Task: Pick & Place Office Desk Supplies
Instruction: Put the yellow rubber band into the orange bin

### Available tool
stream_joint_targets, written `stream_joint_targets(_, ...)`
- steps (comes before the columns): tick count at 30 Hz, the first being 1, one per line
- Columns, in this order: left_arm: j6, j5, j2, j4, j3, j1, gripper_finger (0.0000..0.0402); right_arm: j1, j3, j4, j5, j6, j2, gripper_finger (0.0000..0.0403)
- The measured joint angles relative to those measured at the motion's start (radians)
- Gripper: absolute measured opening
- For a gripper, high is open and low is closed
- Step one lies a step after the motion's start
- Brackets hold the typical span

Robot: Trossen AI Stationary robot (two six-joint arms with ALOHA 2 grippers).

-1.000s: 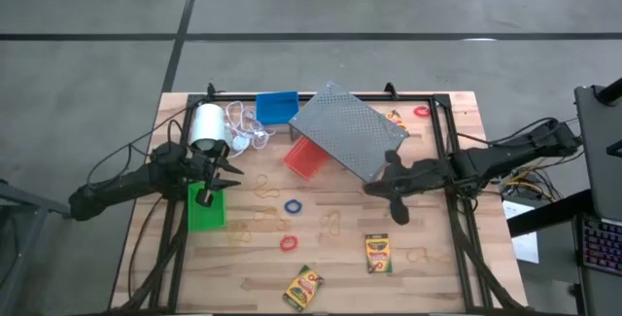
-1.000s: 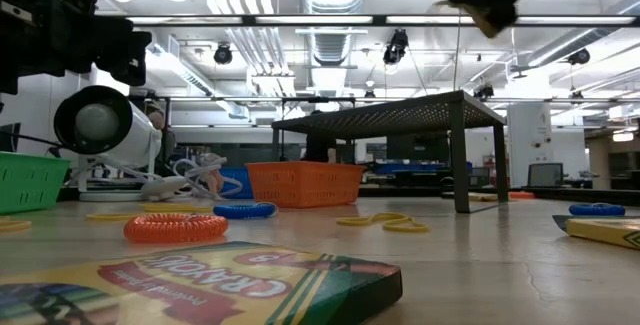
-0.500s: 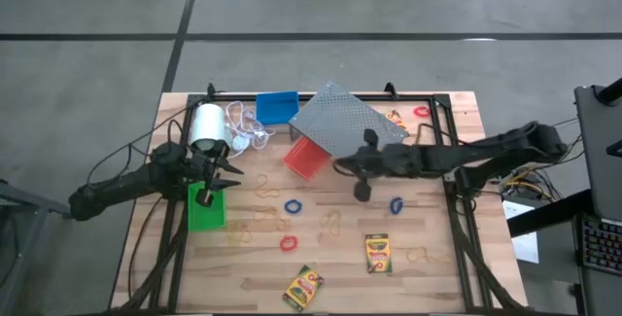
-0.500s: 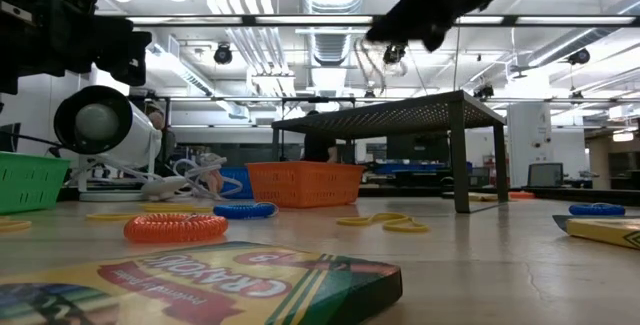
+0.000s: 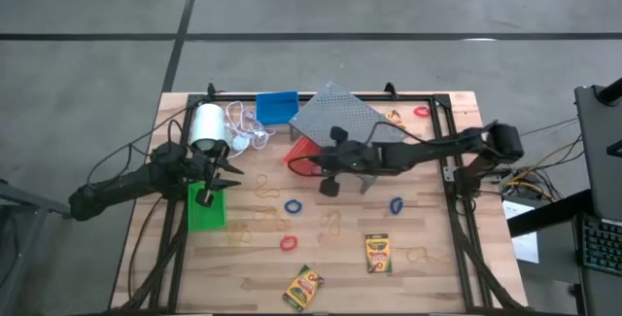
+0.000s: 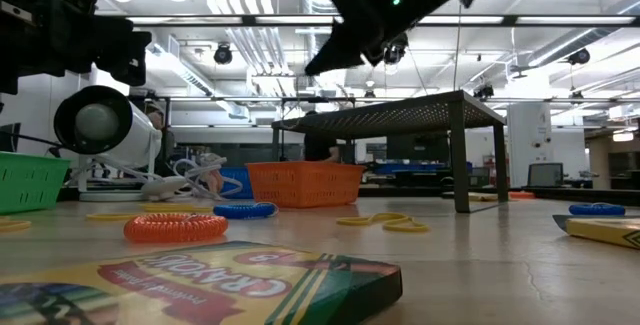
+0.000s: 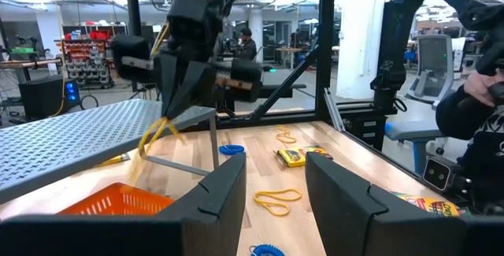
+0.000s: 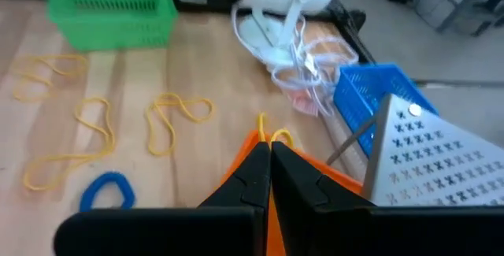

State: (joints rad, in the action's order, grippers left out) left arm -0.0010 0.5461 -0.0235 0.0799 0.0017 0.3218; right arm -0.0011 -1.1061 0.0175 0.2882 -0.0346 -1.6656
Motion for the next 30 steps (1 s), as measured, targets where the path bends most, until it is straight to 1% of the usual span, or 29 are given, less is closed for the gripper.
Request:
stream_joint_targets(3, 0.000, 0.000, 0.000, 0.000, 0.000, 0.000, 0.0134, -0.014, -0.047, -0.040, 0.003, 0.005, -0.045, 0.0008)
stream_joint_targets(7, 0.000, 0.000, 0.000, 0.000, 0.000, 0.000, 0.0134, -0.030, -0.083, -0.042, 0.003, 0.006, -0.102, 0.0008)
stream_joint_targets(16, 0.000, 0.000, 0.000, 0.000, 0.000, 0.000, 0.0134, -0.055, -0.128, -0.046, 0.003, 0.009, -0.224, 0.0008)
stream_joint_targets(25, 0.000, 0.000, 0.000, 0.000, 0.000, 0.000, 0.0134, -0.069, -0.155, -0.041, 0.062, 0.024, -0.294, 0.0008)
stream_joint_targets(30, 0.000, 0.000, 0.000, 0.000, 0.000, 0.000, 0.0134, -0.069, -0.154, -0.043, 0.080, 0.022, -0.302, 0.0008)
